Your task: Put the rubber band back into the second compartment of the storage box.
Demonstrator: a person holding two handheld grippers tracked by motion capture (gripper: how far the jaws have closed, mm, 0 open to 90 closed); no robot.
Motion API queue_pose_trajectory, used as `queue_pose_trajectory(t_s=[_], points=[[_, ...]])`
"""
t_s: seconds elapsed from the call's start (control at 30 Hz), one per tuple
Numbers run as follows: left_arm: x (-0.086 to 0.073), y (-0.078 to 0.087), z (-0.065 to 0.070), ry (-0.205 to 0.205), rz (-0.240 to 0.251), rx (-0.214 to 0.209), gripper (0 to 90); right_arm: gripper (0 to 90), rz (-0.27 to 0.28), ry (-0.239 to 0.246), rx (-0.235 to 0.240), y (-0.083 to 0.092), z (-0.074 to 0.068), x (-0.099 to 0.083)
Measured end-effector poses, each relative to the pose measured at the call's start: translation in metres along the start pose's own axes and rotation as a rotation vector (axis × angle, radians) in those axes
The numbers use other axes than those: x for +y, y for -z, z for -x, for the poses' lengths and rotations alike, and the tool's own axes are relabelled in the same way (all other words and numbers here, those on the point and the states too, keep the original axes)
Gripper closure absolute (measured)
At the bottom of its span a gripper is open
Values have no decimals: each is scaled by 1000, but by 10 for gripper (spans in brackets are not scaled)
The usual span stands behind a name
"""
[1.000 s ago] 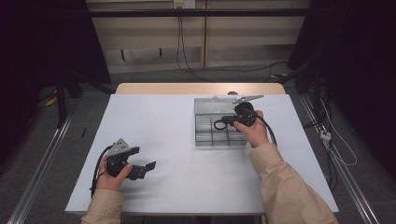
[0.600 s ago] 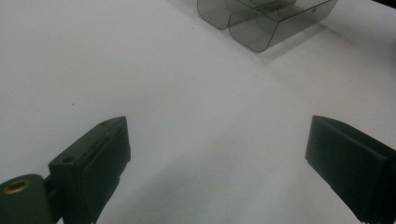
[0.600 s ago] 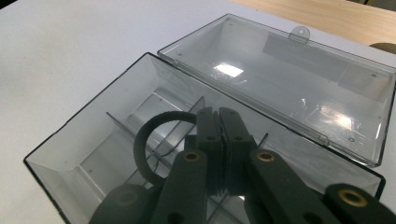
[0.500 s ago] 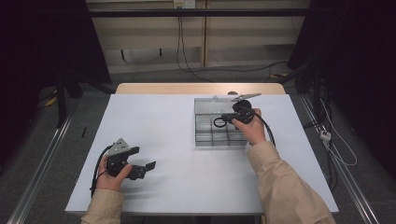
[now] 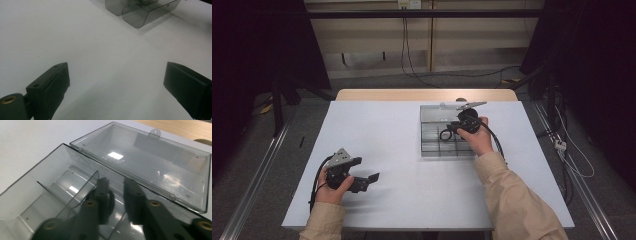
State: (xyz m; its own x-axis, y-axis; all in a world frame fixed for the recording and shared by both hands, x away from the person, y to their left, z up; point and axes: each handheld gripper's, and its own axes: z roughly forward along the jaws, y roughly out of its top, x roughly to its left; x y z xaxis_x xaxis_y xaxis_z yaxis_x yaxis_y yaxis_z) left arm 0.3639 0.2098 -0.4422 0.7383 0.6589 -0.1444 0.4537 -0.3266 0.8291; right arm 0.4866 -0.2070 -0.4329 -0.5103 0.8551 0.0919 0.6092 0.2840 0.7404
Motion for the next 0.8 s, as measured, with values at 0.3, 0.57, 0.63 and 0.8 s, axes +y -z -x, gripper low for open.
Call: queue_pose_trajectory(t_s=[0.3, 0.57, 0.63, 0.8], points=[[0, 0, 0, 1, 2, 0, 66, 518, 25, 1, 31, 14, -9, -1], [0, 1, -1, 0, 9, 0, 66, 351, 57, 1, 81, 43, -23, -15], [0, 1, -1, -3, 5, 2, 66, 330, 65, 0, 100, 50, -26, -19], [0, 0, -1, -1, 1, 1, 66, 268, 80, 26, 119, 66, -35, -29]])
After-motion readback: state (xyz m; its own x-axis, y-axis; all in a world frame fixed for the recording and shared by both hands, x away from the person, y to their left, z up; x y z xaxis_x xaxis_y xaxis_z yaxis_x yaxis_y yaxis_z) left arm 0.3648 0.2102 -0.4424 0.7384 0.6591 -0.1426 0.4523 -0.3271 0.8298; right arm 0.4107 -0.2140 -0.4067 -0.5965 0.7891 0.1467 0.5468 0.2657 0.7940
